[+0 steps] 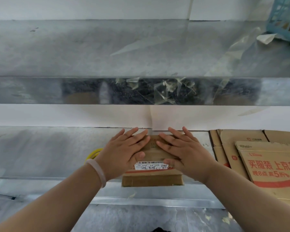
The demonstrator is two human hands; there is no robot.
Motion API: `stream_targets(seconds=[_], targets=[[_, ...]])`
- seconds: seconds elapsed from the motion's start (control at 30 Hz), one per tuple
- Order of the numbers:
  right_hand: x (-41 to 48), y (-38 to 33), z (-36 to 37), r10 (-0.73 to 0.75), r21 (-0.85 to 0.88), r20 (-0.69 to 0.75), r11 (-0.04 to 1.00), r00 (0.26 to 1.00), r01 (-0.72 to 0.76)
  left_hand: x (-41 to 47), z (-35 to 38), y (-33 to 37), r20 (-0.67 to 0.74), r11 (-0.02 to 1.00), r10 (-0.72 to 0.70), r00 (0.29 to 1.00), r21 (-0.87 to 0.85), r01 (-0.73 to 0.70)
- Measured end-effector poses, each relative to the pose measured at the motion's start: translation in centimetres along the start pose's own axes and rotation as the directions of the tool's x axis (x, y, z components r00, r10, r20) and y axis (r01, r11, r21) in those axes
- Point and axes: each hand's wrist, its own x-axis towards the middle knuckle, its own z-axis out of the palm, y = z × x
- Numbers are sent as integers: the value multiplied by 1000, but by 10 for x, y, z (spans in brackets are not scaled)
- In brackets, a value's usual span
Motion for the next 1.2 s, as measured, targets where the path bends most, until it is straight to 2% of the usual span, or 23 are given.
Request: stream_targets(seconds=[0.1,0.17,0.23,0.3,0.37,0.43,0.53,0.77,0.83,0.9,1.0,1.1,1.2], targets=[[0,-3,-3,19,23,22,1000,1000,-19,0,2,-2,-9,999,11,1000,-53,-12],[-2,-2,-4,31,65,-5,997,1000,-30,-1,0,-4,-31,983,-2,1000,-183,-3],[-6,0,-8,96,241,-27,967,995,-86,-4,-2,-2,-145,909,-108,984,-415,39],[-11,2,-9,229,515,-69,842,971,-162,-8,2,-2,-262,805,-275,925,-589,72],[-16,7,-4,281,628,-37,753,959,-196,-14,7,-4,-237,761,-319,918,-642,99],[-19,11,3,258,615,27,758,966,-220,-21,11,-7,-143,775,-269,952,-620,126],[-17,15,3,230,544,55,809,972,-222,-22,12,-15,-129,854,-176,976,-512,87],[-13,18,3,182,396,-52,906,982,-147,-17,10,-18,-116,914,-156,981,-395,98],[-14,18,2,123,287,-150,955,981,-76,-19,9,-17,-180,945,-146,973,-315,83],[-12,14,0,-13,125,-223,991,975,42,-20,6,-13,-311,990,-35,950,-141,-10],[-8,9,4,-153,28,-216,986,964,162,-17,9,-8,-307,979,203,930,47,-198],[-8,13,7,-158,72,-230,981,960,179,-16,12,-14,-256,973,229,939,30,-229],[-7,17,11,-122,105,-257,983,959,153,-14,13,-20,-228,972,185,956,-100,-212]])
